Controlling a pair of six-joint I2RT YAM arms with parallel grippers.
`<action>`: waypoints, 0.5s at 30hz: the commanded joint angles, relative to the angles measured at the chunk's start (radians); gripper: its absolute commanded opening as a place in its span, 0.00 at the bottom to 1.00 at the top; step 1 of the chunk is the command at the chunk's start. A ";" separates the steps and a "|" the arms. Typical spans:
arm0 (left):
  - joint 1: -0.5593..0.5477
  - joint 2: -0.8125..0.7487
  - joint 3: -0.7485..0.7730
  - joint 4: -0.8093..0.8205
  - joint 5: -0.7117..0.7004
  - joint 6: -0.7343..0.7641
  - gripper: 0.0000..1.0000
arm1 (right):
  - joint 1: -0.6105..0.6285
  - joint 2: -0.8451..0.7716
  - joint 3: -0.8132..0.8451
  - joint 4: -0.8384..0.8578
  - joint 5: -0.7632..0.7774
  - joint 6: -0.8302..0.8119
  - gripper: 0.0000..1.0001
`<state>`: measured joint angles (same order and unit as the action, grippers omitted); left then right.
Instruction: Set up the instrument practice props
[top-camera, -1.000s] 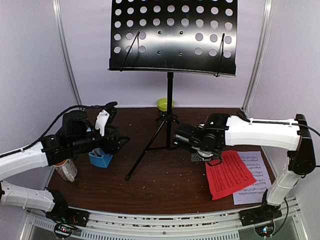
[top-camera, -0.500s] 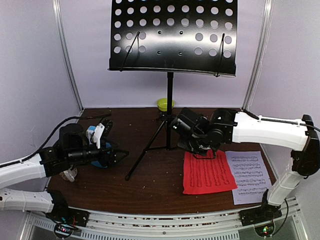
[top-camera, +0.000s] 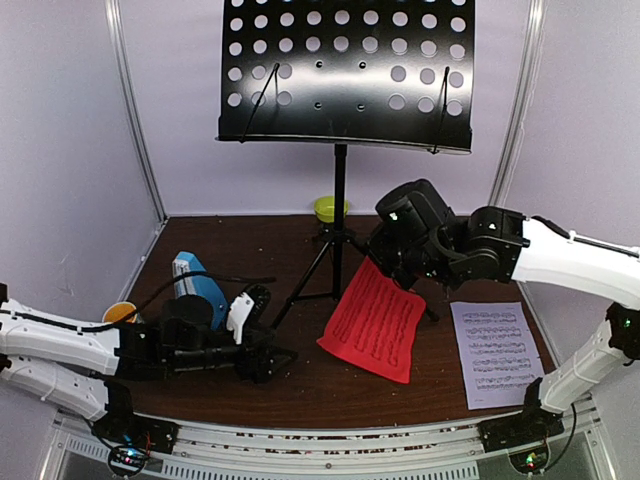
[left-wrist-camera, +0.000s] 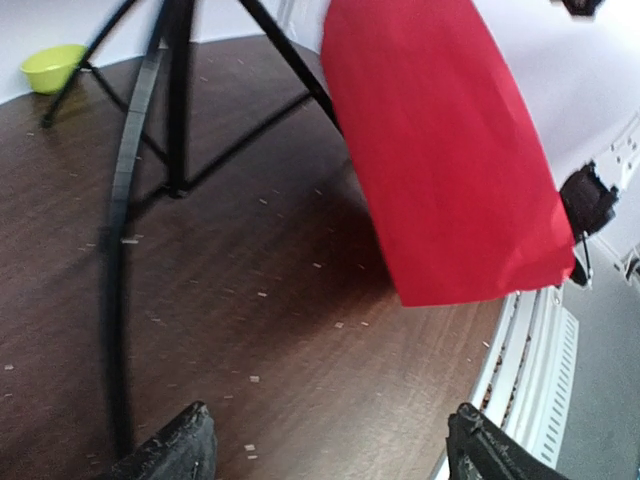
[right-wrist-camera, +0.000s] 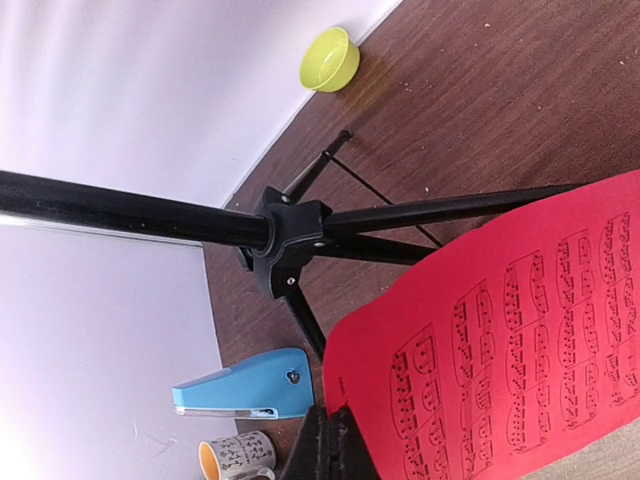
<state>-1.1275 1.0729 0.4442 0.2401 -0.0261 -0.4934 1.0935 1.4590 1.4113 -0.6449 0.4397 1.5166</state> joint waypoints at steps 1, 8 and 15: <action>-0.108 0.144 0.122 0.163 -0.129 0.006 0.82 | -0.002 -0.062 -0.080 0.056 0.033 0.051 0.00; -0.177 0.322 0.221 0.302 -0.229 -0.014 0.83 | -0.006 -0.101 -0.109 0.082 0.034 0.046 0.00; -0.204 0.381 0.250 0.340 -0.279 0.016 0.81 | -0.014 -0.104 -0.109 0.080 0.036 0.042 0.00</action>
<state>-1.3159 1.4342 0.6662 0.4812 -0.2420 -0.4965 1.0866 1.3758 1.3090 -0.5697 0.4496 1.5524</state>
